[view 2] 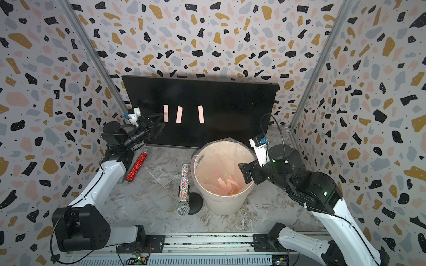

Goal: Remove the sticky note from the monitor
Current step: Tear off the sticky note from the monitor.

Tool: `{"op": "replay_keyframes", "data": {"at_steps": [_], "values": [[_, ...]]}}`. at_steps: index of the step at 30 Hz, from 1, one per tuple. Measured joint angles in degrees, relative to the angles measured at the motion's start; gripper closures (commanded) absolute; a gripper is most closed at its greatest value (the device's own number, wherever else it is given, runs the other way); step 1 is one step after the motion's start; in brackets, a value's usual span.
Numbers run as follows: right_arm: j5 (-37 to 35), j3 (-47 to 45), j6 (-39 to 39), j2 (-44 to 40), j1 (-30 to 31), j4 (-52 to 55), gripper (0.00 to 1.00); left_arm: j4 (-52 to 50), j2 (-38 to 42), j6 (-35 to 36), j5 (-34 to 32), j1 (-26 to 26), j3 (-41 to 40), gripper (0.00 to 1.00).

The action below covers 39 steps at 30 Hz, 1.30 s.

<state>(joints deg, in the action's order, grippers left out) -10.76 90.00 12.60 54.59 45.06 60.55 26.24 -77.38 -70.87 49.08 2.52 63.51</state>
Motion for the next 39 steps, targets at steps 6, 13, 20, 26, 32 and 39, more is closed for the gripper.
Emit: {"op": "replay_keyframes", "data": {"at_steps": [6,13,20,26,32,39], "values": [[0.0,0.0,0.0,-0.5,0.0,-0.3,0.00,1.6,-1.8,-1.2,0.2,-1.6,1.9,0.15],[-0.2,0.0,0.0,-1.4,0.0,-0.6,0.00,2.1,-2.4,-2.0,0.2,-2.6,2.7,0.22],[-0.2,0.0,0.0,-1.7,0.0,-0.6,0.00,2.2,-2.4,-2.7,-0.1,-2.6,2.8,0.38],[-0.2,0.0,0.0,-1.8,0.0,-0.6,0.00,2.2,-2.3,-3.4,-0.2,-2.6,2.8,0.53],[-0.3,0.0,0.0,-2.4,0.0,-0.6,0.00,1.7,-1.6,-3.4,-0.5,-2.6,2.7,0.69],[-0.4,0.0,0.3,-3.3,0.0,-0.6,0.00,0.7,-0.1,-2.8,-0.5,-2.6,2.7,0.88]]}}
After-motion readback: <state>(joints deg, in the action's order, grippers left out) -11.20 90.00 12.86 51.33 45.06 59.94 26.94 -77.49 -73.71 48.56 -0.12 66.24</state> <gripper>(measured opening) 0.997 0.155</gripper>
